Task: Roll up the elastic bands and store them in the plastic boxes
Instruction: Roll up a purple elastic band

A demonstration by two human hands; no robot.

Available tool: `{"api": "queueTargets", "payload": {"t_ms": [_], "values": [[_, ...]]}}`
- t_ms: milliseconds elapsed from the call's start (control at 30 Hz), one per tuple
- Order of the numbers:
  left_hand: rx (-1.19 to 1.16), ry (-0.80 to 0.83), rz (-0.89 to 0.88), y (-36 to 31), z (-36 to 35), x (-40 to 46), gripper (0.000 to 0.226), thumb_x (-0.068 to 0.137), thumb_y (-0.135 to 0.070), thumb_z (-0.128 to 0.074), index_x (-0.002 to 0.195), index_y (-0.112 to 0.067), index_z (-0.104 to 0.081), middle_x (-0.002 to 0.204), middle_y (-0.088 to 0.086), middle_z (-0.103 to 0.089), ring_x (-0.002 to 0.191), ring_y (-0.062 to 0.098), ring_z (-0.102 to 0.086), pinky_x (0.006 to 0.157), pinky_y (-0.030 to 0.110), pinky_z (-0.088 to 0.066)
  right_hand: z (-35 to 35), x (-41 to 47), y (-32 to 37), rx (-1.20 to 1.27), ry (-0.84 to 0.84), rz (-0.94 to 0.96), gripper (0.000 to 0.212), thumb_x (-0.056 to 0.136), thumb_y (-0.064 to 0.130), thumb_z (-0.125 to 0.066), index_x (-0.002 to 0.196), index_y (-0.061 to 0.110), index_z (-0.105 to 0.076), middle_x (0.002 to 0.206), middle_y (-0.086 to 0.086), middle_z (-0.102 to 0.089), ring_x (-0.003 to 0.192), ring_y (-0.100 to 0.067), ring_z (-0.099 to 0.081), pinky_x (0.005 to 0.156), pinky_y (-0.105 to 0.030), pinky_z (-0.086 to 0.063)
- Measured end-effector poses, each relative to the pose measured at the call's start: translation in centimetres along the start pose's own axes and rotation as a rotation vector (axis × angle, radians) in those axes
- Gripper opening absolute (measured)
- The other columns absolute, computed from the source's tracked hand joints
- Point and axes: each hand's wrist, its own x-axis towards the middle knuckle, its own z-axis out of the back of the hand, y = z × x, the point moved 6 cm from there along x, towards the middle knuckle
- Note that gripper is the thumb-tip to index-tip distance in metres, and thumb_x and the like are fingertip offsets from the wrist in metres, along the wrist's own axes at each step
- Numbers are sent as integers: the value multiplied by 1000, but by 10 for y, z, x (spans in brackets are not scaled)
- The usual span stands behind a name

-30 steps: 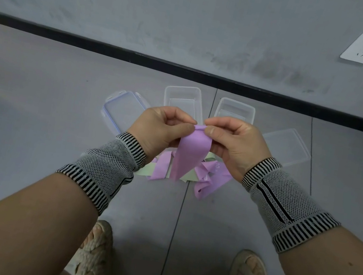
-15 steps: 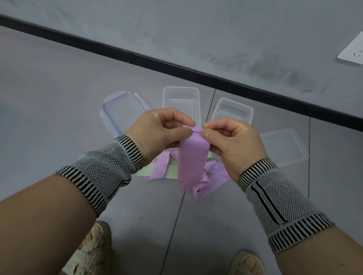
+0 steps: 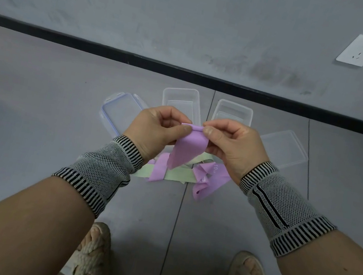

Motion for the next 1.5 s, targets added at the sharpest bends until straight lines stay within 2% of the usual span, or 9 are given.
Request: {"api": "queueTargets", "payload": {"t_ms": [100, 300, 633, 800, 900, 967, 1100, 1267, 1500], "values": [[-25, 6, 5, 0, -1, 0, 14, 82, 4, -65, 78, -10, -65, 65, 3, -67, 65, 14, -61, 64, 25, -55, 1, -1, 3, -38, -11, 13, 6, 83, -1, -65, 84, 4, -68, 80, -19, -67, 75, -31, -61, 71, -36, -58], [-63, 21, 68, 3, -3, -1, 9, 83, -4, -67, 78, -11, -66, 71, 11, -62, 70, 21, -55, 62, 27, -50, 1, -1, 5, -28, -22, 29, 11, 80, -6, -66, 81, 5, -67, 87, -30, -65, 79, -36, -59, 84, -54, -52], [-19, 8, 16, 2, -2, 2, 12, 81, -1, -68, 78, -12, -66, 68, 6, -65, 69, 17, -59, 65, 26, -52, -1, 1, 1, 30, 9, -7, 7, 83, 0, -65, 81, 5, -68, 74, -10, -68, 73, -26, -63, 74, -38, -58], [-44, 27, 42, 9, -3, 3, 18, 81, -7, -70, 96, -12, -61, 79, 6, -70, 75, 16, -66, 71, 29, -56, 1, 2, 4, 84, -17, 2, 10, 83, -3, -64, 77, 4, -67, 71, -9, -68, 70, -22, -65, 71, -34, -59], [68, 69, 47, 10, -7, 2, 11, 81, -6, -70, 88, -8, -62, 67, -3, -67, 59, 4, -60, 60, 17, -48, 4, 3, 3, 93, -51, 10, 12, 82, -4, -65, 75, 6, -67, 70, -8, -68, 71, -25, -63, 75, -40, -57], [80, 44, 61, 10, -7, 2, 11, 81, -5, -69, 75, -10, -62, 55, -8, -60, 55, 7, -53, 58, 18, -45, 6, 4, 3, 73, -74, 13, 16, 81, -3, -67, 72, 10, -69, 70, -8, -67, 74, -28, -61, 79, -45, -55], [34, 26, 91, 13, -5, 3, 15, 82, -6, -69, 69, -13, -65, 67, 9, -59, 71, 22, -50, 73, 36, -48, 9, 4, 2, 12, -88, 12, 15, 80, 0, -70, 72, 13, -70, 71, -9, -68, 74, -31, -61, 78, -46, -55], [11, 47, 104, 10, -5, 1, 11, 86, -6, -63, 76, -8, -67, 80, 16, -62, 77, 25, -55, 83, 43, -51, 7, 2, 4, -21, -63, 14, 10, 81, 1, -68, 78, 10, -67, 72, -9, -67, 72, -25, -62, 75, -41, -56], [29, 64, 109, 7, -7, 1, 13, 92, -9, -56, 84, -5, -65, 81, 13, -63, 77, 24, -59, 80, 36, -55, 3, 3, 5, 58, -43, -15, 13, 80, -3, -67, 77, 9, -67, 73, -9, -66, 77, -26, -62, 83, -49, -54]]}}
